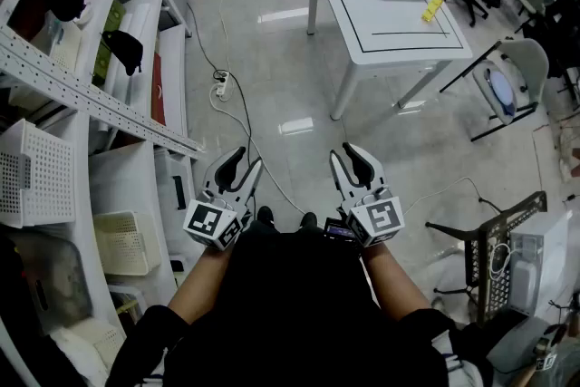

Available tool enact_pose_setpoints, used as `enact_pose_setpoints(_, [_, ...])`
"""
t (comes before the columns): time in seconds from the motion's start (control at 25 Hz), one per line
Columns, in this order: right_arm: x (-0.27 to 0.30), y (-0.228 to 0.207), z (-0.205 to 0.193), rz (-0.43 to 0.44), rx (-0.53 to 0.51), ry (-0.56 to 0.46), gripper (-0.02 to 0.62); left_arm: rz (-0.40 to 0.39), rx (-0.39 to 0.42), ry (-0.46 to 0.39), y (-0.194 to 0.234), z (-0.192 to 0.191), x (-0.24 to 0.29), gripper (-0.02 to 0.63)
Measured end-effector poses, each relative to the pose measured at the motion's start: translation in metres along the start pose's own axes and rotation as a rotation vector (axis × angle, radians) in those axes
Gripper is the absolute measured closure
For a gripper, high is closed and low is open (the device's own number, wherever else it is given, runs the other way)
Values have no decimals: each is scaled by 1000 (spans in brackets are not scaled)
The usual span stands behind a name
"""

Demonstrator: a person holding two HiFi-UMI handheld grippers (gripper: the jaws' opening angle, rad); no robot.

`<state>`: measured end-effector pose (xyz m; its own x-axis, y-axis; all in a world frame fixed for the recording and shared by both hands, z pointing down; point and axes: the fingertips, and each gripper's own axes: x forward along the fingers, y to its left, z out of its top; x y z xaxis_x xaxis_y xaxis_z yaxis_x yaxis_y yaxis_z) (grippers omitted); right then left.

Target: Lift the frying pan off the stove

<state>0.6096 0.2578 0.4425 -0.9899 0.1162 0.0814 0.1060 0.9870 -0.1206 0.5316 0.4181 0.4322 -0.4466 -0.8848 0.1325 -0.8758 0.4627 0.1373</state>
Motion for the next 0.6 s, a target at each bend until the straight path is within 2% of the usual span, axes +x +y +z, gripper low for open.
enact_pose_setpoints(0.24, [2,-7,1,12,19,-30,474,13,2,-4,2,-2,4,443])
enact_pose_setpoints(0.4, [-1,-17,5,4,31,-51,425,27,1,-7,3,-2,5,442])
enact_pose_setpoints(0.6, [-5,-23,13,27,18,-74,422,45,-2,-14,2,1,8,442])
